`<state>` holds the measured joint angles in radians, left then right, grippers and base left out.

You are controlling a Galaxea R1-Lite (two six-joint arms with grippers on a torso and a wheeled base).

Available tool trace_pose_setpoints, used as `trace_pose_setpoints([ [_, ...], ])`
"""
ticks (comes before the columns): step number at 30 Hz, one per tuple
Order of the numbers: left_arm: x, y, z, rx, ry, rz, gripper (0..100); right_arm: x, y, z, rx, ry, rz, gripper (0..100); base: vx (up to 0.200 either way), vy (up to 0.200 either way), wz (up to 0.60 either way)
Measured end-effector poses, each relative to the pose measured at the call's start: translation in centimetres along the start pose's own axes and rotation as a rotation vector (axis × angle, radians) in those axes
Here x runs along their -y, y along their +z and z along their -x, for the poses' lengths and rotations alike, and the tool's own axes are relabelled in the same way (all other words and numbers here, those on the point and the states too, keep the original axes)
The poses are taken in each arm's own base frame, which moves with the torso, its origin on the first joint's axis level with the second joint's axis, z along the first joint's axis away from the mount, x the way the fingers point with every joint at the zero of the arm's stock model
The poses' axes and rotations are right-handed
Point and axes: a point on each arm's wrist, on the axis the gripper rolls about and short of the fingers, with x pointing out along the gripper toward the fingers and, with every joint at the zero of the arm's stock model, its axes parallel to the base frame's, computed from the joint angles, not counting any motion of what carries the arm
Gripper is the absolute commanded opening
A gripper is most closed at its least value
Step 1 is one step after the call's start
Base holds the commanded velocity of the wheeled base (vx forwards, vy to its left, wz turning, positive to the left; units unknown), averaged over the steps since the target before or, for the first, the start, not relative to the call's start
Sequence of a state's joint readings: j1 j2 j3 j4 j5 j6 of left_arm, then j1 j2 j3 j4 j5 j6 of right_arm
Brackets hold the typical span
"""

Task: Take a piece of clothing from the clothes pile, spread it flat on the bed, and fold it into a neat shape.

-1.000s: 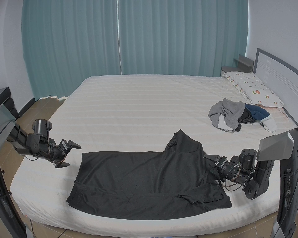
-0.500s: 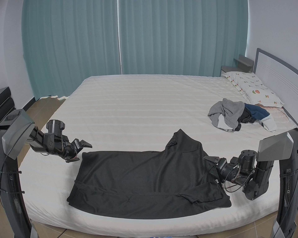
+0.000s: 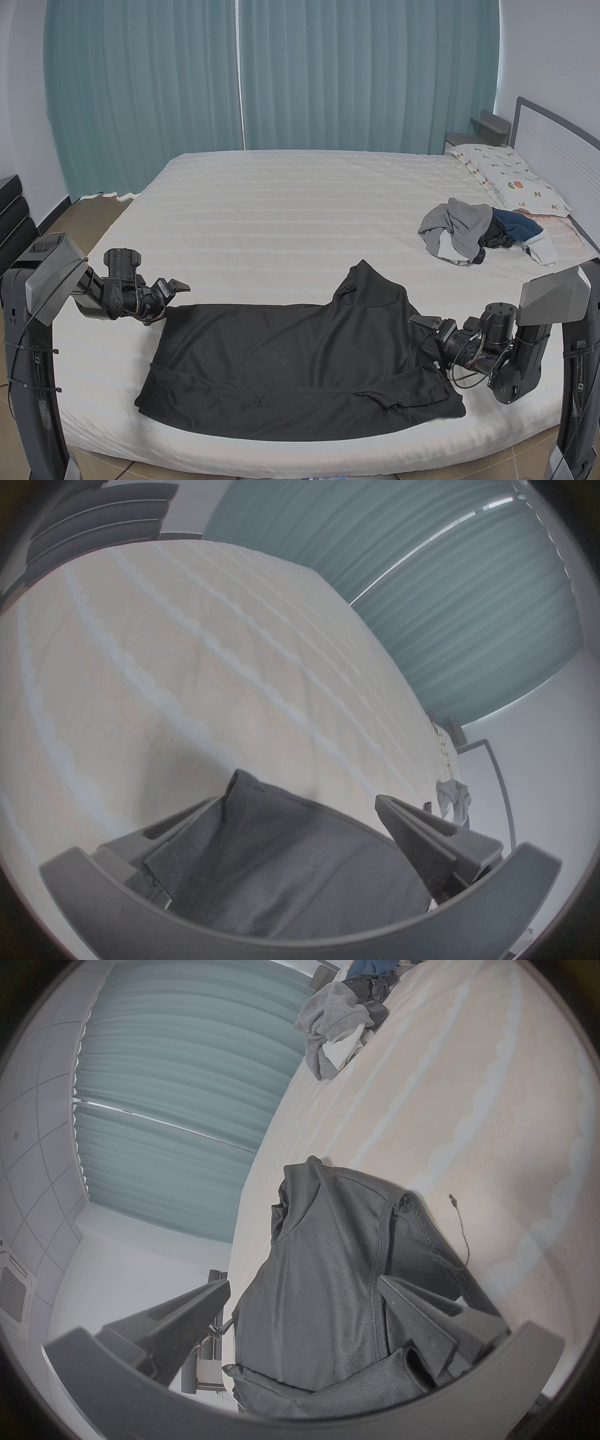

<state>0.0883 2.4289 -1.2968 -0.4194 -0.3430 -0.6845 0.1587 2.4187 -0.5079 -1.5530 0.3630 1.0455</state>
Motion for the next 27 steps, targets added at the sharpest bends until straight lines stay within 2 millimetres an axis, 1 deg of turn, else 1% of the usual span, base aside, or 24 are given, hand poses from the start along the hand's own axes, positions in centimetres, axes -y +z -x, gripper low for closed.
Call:
trace_pose_setpoints([
  [10,-0.5,-0.3,-0.7,0.08,-0.011,-0.01,100,0.0,0.0,0.0,-0.001,0.0,0.001,100,0.0,0.0,0.0],
  [22,-1.1,-1.6,-1.7,0.11,-0.002,-0.028,100,0.0,0.0,0.0,0.0,0.0,0.001,100,0.0,0.0,0.0],
  [23,-1.2,-1.6,-1.7,0.112,0.002,-0.028,0,0.0,0.0,0.0,0.0,0.0,0.001,100,0.0,0.0,0.0],
  [27,-1.3,-1.6,-1.9,0.124,0.014,-0.028,0,0.0,-0.1,0.0,-0.002,-0.003,0.0,100,0.0,0.0,0.0],
])
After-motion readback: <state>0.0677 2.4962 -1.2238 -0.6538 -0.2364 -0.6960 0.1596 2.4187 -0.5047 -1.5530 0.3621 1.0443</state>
